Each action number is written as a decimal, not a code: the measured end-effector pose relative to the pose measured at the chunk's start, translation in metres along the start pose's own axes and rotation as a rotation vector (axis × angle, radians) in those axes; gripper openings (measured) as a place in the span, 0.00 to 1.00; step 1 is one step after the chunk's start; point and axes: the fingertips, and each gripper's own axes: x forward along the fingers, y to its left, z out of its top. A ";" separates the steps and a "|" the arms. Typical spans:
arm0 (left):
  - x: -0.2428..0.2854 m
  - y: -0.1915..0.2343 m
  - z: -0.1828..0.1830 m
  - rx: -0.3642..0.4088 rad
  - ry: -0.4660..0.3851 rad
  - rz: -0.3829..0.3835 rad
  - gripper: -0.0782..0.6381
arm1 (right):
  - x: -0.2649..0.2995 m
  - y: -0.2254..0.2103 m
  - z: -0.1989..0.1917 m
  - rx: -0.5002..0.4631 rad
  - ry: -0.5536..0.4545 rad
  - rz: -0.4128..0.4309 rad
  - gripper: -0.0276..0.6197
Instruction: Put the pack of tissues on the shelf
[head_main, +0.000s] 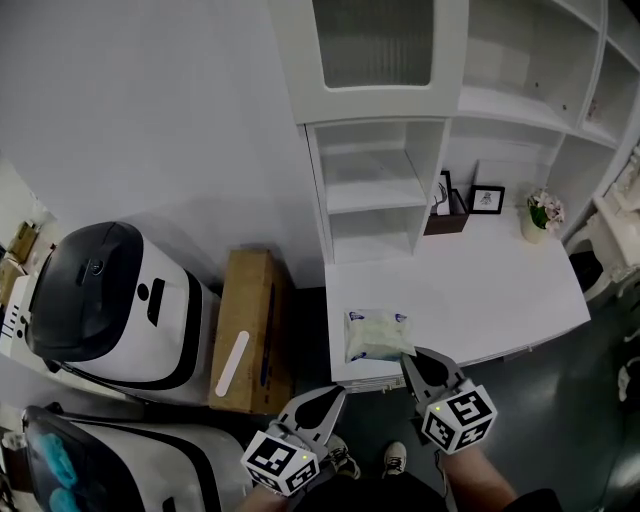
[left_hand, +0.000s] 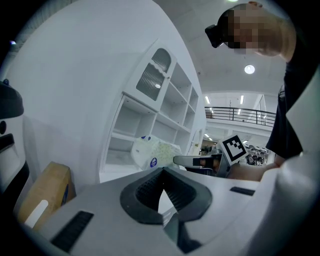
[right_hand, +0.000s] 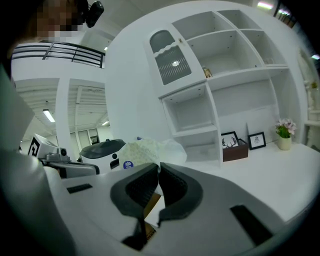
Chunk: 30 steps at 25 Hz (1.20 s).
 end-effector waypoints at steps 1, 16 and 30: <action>-0.001 0.005 -0.001 -0.004 0.000 -0.004 0.11 | 0.004 0.002 -0.001 0.001 0.002 -0.005 0.05; -0.026 0.050 0.010 -0.013 -0.025 -0.065 0.11 | 0.033 0.038 0.008 -0.022 -0.010 -0.074 0.05; -0.011 0.047 0.025 0.017 -0.054 -0.034 0.11 | 0.043 0.023 0.027 -0.037 -0.041 -0.029 0.05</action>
